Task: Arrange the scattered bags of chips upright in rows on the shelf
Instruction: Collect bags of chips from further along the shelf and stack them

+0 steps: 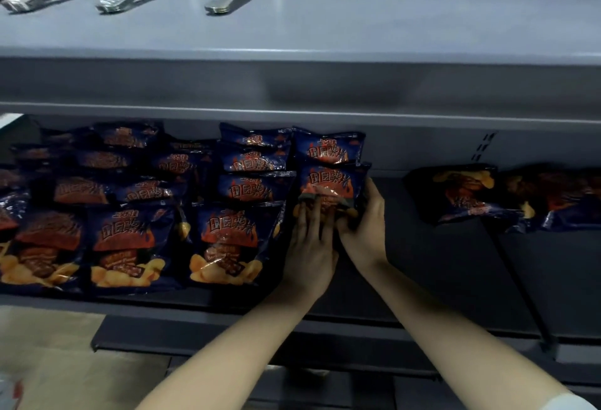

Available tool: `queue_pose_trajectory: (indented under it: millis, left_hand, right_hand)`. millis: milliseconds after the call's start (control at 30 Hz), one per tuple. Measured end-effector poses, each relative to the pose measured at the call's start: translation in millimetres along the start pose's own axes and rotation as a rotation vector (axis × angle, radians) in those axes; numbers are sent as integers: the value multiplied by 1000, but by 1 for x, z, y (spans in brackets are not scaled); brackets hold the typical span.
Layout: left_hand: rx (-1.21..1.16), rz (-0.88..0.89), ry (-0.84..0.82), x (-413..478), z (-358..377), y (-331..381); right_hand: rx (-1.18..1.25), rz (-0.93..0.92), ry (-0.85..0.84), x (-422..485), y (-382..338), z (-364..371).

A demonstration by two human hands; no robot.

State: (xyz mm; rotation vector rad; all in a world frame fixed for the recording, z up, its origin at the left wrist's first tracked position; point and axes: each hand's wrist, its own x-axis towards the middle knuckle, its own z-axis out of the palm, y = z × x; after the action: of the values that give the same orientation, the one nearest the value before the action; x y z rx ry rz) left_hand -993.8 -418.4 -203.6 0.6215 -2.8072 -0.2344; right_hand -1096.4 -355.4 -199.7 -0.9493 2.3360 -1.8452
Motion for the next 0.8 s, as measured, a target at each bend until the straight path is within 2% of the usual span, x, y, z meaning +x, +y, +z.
queue_pose_trajectory:
  millis: [200,467,800]
  left_hand:
    - [58,145,86,12,-16,20]
    - [35,284,135,56,-9,127]
    - [39,499,105,98,23,265]
  right_hand:
    - [-60,-118,84,5,-12,-43]
    - [-315,-256,210,26,13,-183]
    - [-505,-41,306,12,64,-330]
